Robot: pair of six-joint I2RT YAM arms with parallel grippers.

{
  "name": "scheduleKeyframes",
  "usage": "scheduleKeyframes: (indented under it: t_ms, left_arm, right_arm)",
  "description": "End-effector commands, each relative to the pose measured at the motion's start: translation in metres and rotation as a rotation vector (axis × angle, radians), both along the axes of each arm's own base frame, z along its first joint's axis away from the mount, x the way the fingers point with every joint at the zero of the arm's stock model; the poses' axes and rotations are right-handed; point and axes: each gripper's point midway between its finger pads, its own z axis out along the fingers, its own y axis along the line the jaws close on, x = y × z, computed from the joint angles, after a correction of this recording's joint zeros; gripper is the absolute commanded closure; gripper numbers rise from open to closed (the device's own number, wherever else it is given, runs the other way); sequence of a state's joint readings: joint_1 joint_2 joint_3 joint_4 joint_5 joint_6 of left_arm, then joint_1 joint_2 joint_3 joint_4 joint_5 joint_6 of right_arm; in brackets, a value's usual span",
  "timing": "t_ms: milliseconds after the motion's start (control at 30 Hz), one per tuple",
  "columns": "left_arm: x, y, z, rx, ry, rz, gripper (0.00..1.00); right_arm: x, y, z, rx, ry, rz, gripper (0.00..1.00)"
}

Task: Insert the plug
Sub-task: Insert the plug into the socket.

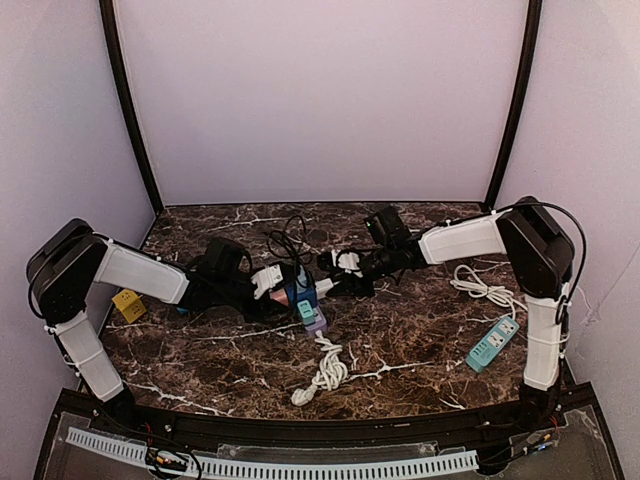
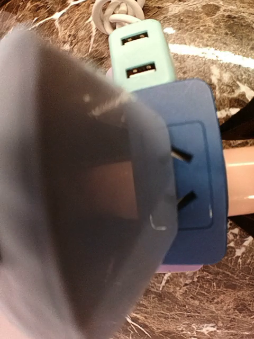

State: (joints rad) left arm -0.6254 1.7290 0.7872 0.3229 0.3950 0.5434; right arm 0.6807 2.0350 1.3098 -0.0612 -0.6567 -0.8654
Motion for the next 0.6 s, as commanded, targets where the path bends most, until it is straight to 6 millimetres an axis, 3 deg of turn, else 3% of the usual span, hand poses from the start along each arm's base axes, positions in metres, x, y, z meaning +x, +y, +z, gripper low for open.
scheduleKeyframes:
  t_ms: [0,567]
  left_arm:
    - [-0.02,-0.044,0.061,-0.148,-0.167,-0.209,0.54]
    - [-0.025,-0.012,0.034,-0.033,-0.11,-0.157,0.31]
  right_arm:
    - [-0.036,0.015,-0.031,-0.038,0.043,0.075,0.69]
    - [-0.022,0.005,-0.031,-0.065,0.03,0.019,0.69]
